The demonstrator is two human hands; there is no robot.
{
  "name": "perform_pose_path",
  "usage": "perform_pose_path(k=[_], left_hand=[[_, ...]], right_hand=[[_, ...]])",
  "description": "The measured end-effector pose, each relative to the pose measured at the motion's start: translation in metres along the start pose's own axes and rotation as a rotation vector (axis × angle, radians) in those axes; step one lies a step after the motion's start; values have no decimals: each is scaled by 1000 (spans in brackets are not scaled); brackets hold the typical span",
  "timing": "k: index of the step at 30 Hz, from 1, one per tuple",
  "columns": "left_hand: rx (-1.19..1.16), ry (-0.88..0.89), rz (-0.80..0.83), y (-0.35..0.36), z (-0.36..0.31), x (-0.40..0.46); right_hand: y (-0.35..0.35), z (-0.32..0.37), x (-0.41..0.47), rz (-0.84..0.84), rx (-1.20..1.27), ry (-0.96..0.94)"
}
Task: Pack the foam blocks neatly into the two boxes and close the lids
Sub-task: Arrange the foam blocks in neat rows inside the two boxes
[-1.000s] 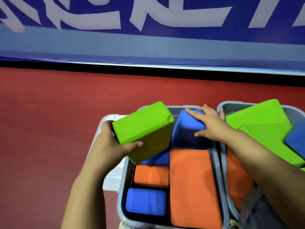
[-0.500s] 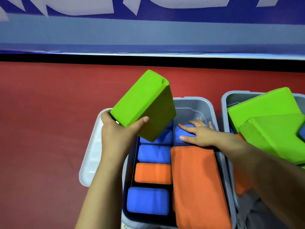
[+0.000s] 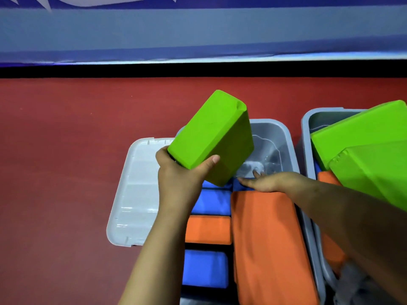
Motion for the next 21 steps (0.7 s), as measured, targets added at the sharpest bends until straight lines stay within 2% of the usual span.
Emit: perform_pose_path(k=[3,5,7,9,10,11,12,13,14,16,17,19,21], left_hand=[[13,16,10,5,0,4],[11,23,7,9,-1,5],[29,39,3,11,-4,4],[49,53,0,12,-5,3],[56,65,3,12,-5,2],[64,85,11,13,-5,1],[77,111,22,13,-7,-2],[91,144,35,14,-10,-4],[108,175,52,14,-12,-8],[150,226,88,14,-16,-14],[177,256,108,13,-14,-17],[241,337,155,9,-12,-21],[308,423,208,2,-12,-25]], right_hand=[[0,-2,6,22,91,-29],[-3,-8,9,-10,448,-24],[-26,-11,11,-262,777,29],[-70,-12,4,-632,909,91],[-95,-5,-5,-756,952,47],[-120,7,-19,-804,1015,-59],[-141,24,-42,-775,1038,-229],[-155,42,-69,-710,979,-410],[-160,60,-98,-645,793,-561],[-150,81,-137,-545,256,-728],[-135,85,-148,-539,17,-740],[-102,83,-154,-580,-282,-615],[-79,79,-157,-642,-314,-506]])
Point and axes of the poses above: each hand's wrist, its own x-axis towards the middle knuckle, its own y-axis out of the palm, z = x × y, the point moved 2 cm from there along x, towards the middle knuckle, and after that the axes turned 14 degrees about -z, right-handed, at the moved point
